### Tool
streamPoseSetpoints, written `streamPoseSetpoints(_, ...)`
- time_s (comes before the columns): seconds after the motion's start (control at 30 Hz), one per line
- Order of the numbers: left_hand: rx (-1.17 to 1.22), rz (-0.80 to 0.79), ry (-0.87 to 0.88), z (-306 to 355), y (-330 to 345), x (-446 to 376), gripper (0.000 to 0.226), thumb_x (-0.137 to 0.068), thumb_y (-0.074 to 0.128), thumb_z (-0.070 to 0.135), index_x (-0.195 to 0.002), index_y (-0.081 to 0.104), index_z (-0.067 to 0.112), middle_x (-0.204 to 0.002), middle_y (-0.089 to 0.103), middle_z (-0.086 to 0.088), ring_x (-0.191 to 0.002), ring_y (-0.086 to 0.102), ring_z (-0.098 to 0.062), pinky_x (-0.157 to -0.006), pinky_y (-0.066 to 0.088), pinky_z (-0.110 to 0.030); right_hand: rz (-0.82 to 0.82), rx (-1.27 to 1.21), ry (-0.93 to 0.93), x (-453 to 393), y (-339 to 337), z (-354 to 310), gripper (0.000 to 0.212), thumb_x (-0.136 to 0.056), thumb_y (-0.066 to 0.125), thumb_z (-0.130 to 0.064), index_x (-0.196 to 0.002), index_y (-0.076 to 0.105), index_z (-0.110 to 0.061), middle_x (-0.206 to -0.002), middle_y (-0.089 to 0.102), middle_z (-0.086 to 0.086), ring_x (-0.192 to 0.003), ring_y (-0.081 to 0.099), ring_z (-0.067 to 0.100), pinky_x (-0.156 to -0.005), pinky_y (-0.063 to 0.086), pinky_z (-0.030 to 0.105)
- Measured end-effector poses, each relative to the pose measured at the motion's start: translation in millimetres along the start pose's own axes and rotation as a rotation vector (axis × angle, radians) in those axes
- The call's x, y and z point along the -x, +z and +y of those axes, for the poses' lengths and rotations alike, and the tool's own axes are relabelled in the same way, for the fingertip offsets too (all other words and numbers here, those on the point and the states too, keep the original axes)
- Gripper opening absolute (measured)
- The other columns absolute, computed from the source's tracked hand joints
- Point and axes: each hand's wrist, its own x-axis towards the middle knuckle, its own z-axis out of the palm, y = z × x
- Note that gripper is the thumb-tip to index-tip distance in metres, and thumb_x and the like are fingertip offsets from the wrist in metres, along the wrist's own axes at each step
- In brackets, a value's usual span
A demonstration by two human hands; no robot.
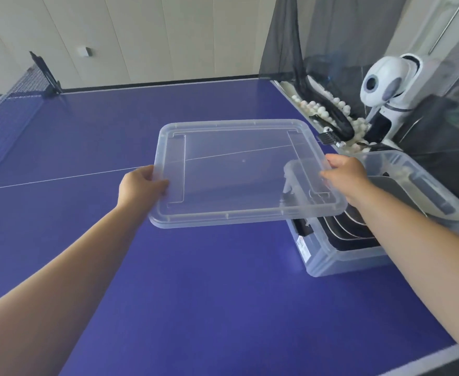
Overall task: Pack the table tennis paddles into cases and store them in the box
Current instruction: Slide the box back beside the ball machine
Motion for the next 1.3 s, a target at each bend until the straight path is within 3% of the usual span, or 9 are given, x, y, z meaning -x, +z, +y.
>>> streamPoseSetpoints(0.17,-0.040,-0.068,0.072,19.9,40.5,30.8,0.027,-0.081,0.066,0.014,-0.088,0.066,0.040,-0.083,0.068,0.015,-0.079,0.066,-0.016,-0.064,0.049,-0.023,0.037,0.017,0.016,6.8,-48.4,30.5,0.043,-0.091,0.058,0.000,-0.134,0.052,0.000,-0.134,0.057,0.013,-0.122,0.054,0.032,-0.104,0.041,0.042)
streamPoseSetpoints(0.4,-0.056,-0.097,0.057,47.2,112.3,67.9,0.035,-0.080,0.070,0.018,-0.109,0.066,0.037,-0.100,0.068,0.014,-0.091,0.065,-0.017,-0.076,0.048,-0.030,0.054,0.038,0.035,-9.9,-111.4,82.0,0.043,-0.090,0.060,-0.002,-0.132,0.057,-0.008,-0.122,0.063,0.006,-0.111,0.058,0.027,-0.095,0.045,0.037)
streamPoseSetpoints(0.5,-0.051,-0.089,0.055,60.5,147.5,85.4,0.033,-0.082,0.070,0.017,-0.105,0.062,0.039,-0.094,0.065,0.016,-0.090,0.062,-0.016,-0.075,0.044,-0.029,0.053,0.061,0.005,-21.8,-141.4,102.2,0.042,-0.089,0.061,-0.003,-0.131,0.059,-0.010,-0.126,0.063,0.008,-0.112,0.059,0.028,-0.089,0.046,0.035)
streamPoseSetpoints(0.6,-0.045,-0.056,0.053,73.3,181.3,101.3,0.031,-0.082,0.070,0.016,-0.101,0.060,0.039,-0.089,0.063,0.016,-0.090,0.061,-0.018,-0.077,0.045,-0.030,0.035,0.068,-0.002,-36.4,-170.0,118.2,0.041,-0.089,0.059,0.001,-0.130,0.059,-0.005,-0.129,0.061,0.016,-0.118,0.057,0.033,-0.098,0.044,0.040)
streamPoseSetpoints(0.73,-0.032,0.007,0.031,89.0,225.1,122.1,0.029,-0.082,0.069,0.013,-0.091,0.059,0.039,-0.083,0.060,0.021,-0.089,0.062,-0.020,-0.079,0.046,-0.031,-0.020,0.071,-0.012,-59.6,-203.5,143.5,0.048,-0.090,0.059,-0.003,-0.138,0.051,-0.006,-0.139,0.055,0.010,-0.125,0.052,0.027,-0.097,0.040,0.030)
streamPoseSetpoints(0.83,-0.040,0.025,0.009,97.9,251.5,135.1,0.033,-0.082,0.067,0.013,-0.081,0.059,0.045,-0.084,0.062,0.022,-0.087,0.064,-0.019,-0.079,0.050,-0.033,-0.036,0.072,-0.014,-70.6,-225.3,155.9,0.042,-0.091,0.056,0.001,-0.132,0.055,-0.003,-0.132,0.059,0.013,-0.120,0.055,0.030,-0.098,0.043,0.035)
streamPoseSetpoints(0.97,-0.048,0.054,-0.034,105.9,277.4,148.2,0.032,-0.083,0.068,0.014,-0.111,0.067,0.030,-0.093,0.064,0.012,-0.090,0.062,-0.020,-0.078,0.047,-0.032,-0.053,0.074,-0.013,-80.4,-245.4,171.9,0.041,-0.091,0.055,0.004,-0.131,0.056,-0.001,-0.133,0.058,0.016,-0.120,0.054,0.033,-0.099,0.043,0.039)
streamPoseSetpoints(1.13,-0.122,0.037,-0.034,107.8,295.9,157.3,0.031,-0.085,0.066,0.013,-0.114,0.066,0.026,-0.082,0.059,0.022,-0.083,0.059,-0.019,-0.075,0.044,-0.031,-0.096,0.097,-0.009,-101.7,-249.1,197.9,0.056,-0.090,0.057,-0.003,-0.144,0.045,-0.010,-0.145,0.049,0.004,-0.117,0.054,0.022,-0.087,0.038,0.022)
streamPoseSetpoints(1.3,-0.227,0.072,-0.031,107.0,304.0,155.5,0.030,-0.086,0.060,0.013,-0.114,0.067,0.022,-0.093,0.065,0.007,-0.089,0.061,-0.026,-0.078,0.050,-0.037,-0.142,0.114,0.020,-109.0,-238.1,220.9,0.057,-0.091,0.054,-0.005,-0.146,0.042,-0.015,-0.145,0.048,0.004,-0.123,0.053,0.026,-0.083,0.040,0.024)
